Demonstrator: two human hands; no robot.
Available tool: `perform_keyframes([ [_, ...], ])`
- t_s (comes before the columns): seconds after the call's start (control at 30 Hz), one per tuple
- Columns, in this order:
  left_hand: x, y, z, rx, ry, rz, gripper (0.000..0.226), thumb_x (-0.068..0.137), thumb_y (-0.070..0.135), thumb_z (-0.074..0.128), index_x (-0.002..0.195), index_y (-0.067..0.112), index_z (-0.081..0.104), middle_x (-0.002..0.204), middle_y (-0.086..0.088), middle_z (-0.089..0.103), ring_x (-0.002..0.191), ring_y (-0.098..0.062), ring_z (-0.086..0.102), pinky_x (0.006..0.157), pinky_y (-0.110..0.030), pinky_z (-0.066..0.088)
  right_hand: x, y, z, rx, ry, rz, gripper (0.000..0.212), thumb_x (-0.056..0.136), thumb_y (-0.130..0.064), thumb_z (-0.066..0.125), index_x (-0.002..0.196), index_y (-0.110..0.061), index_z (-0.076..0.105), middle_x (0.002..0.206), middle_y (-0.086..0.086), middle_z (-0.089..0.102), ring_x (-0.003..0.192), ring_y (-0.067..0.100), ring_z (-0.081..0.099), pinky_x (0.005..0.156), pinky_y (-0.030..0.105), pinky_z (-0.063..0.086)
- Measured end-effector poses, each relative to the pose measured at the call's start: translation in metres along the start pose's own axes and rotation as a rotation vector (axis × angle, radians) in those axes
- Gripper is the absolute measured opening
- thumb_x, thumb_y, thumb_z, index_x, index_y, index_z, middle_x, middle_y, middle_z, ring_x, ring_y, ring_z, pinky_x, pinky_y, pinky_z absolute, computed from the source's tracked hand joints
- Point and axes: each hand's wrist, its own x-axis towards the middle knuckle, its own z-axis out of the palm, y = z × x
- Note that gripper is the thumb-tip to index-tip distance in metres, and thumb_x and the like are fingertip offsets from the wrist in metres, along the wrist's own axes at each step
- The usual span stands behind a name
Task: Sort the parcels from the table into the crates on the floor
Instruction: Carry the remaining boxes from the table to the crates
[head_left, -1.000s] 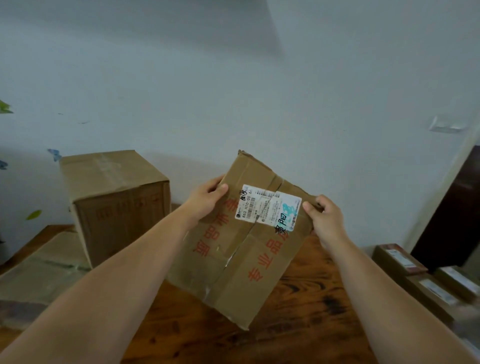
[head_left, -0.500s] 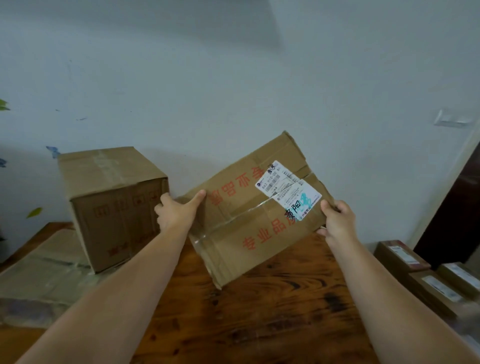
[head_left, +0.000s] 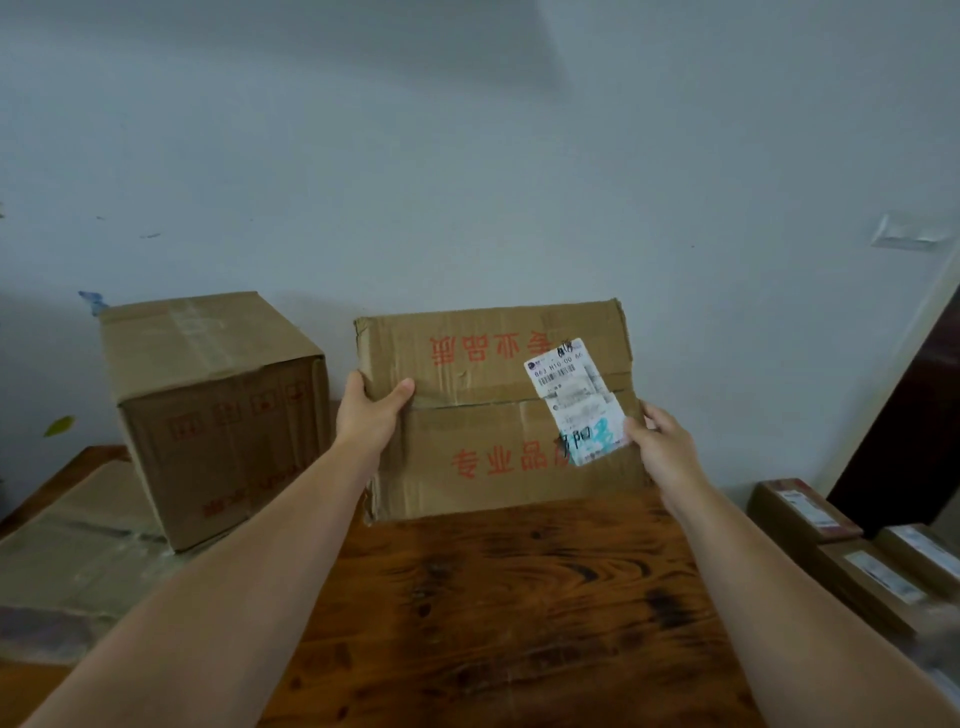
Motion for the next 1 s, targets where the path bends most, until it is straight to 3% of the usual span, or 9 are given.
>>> perform_keyframes([
  [0.1, 0.001, -0.003, 0.000, 0.042, -0.036, 0.042, 0.042, 0.083, 0.035, 0.069, 0.116, 0.021, 0.047, 0.111, 0.001, 0.059, 0.104, -0.024, 0.057, 0.090, -0.045, 0.050, 0.003, -0.001, -0.001, -0.043, 0.008, 0.039, 0.020, 0.094, -0.033, 0.055, 0.083, -0.020, 0.066, 0.082, 0.001, 0.070, 0.081, 0.019, 0.066, 0.084, 0.044, 0.054],
  [0.17, -0.001, -0.003, 0.002, 0.049, -0.042, 0.040, 0.047, 0.082, 0.037, 0.071, 0.118, 0.019, 0.048, 0.111, 0.000, 0.059, 0.103, -0.024, 0.058, 0.090, -0.045, 0.050, 0.004, -0.001, -0.001, -0.054, 0.032, 0.039, 0.025, 0.093, -0.035, 0.055, 0.075, -0.019, 0.061, 0.080, 0.004, 0.070, 0.081, 0.024, 0.067, 0.085, 0.049, 0.053],
  [0.33, -0.013, -0.003, 0.017, -0.014, -0.114, -0.023, 0.056, 0.076, 0.042, 0.074, 0.122, 0.022, 0.050, 0.108, 0.003, 0.062, 0.100, -0.020, 0.060, 0.087, -0.042, 0.051, 0.004, 0.000, -0.015, -0.015, 0.067, 0.038, 0.026, 0.095, -0.035, 0.053, 0.086, -0.011, 0.056, 0.090, 0.011, 0.070, 0.086, 0.029, 0.067, 0.083, 0.053, 0.054],
  [0.47, -0.027, -0.007, 0.041, -0.067, -0.205, -0.024, 0.050, 0.076, 0.028, 0.077, 0.119, 0.024, 0.052, 0.106, 0.001, 0.065, 0.097, -0.021, 0.063, 0.084, -0.042, 0.053, 0.004, 0.011, -0.043, 0.032, 0.078, 0.031, 0.016, 0.096, -0.028, 0.053, 0.099, -0.015, 0.060, 0.091, 0.006, 0.070, 0.086, 0.023, 0.068, 0.082, 0.046, 0.055],
  [0.6, -0.039, -0.014, 0.065, -0.067, -0.219, -0.024, 0.051, 0.077, 0.027, 0.076, 0.122, 0.024, 0.051, 0.107, 0.002, 0.064, 0.099, -0.021, 0.062, 0.086, -0.044, 0.052, 0.004, 0.021, -0.074, 0.128, 0.055, 0.079, 0.013, 0.095, -0.024, 0.056, 0.087, -0.019, 0.064, 0.084, 0.005, 0.072, 0.079, 0.022, 0.070, 0.074, 0.041, 0.056],
  [0.73, -0.051, -0.023, 0.093, -0.041, -0.258, -0.057, 0.058, 0.075, 0.035, 0.076, 0.126, 0.023, 0.050, 0.109, 0.001, 0.064, 0.097, -0.020, 0.062, 0.082, -0.041, 0.053, 0.005, 0.031, -0.108, 0.166, 0.083, 0.113, 0.008, 0.094, -0.023, 0.058, 0.089, -0.019, 0.061, 0.080, 0.002, 0.073, 0.068, 0.017, 0.072, 0.064, 0.036, 0.057],
  [0.83, -0.053, -0.026, 0.115, -0.038, -0.321, -0.102, 0.057, 0.075, 0.038, 0.076, 0.123, 0.019, 0.053, 0.111, -0.005, 0.065, 0.098, -0.026, 0.063, 0.087, -0.047, 0.052, 0.004, 0.042, -0.129, 0.217, 0.140, 0.154, 0.005, 0.093, -0.022, 0.059, 0.089, -0.020, 0.060, 0.082, 0.004, 0.073, 0.072, 0.020, 0.072, 0.071, 0.041, 0.058],
  [1.0, -0.054, -0.024, 0.159, -0.022, -0.377, -0.086, 0.048, 0.074, 0.037, 0.077, 0.114, 0.019, 0.057, 0.108, -0.006, 0.066, 0.092, -0.023, 0.064, 0.081, -0.041, 0.053, 0.005, 0.063, -0.162, 0.260, 0.241, 0.167, 0.006, 0.092, -0.022, 0.060, 0.091, -0.017, 0.064, 0.074, 0.000, 0.074, 0.070, 0.020, 0.072, 0.074, 0.043, 0.058],
])
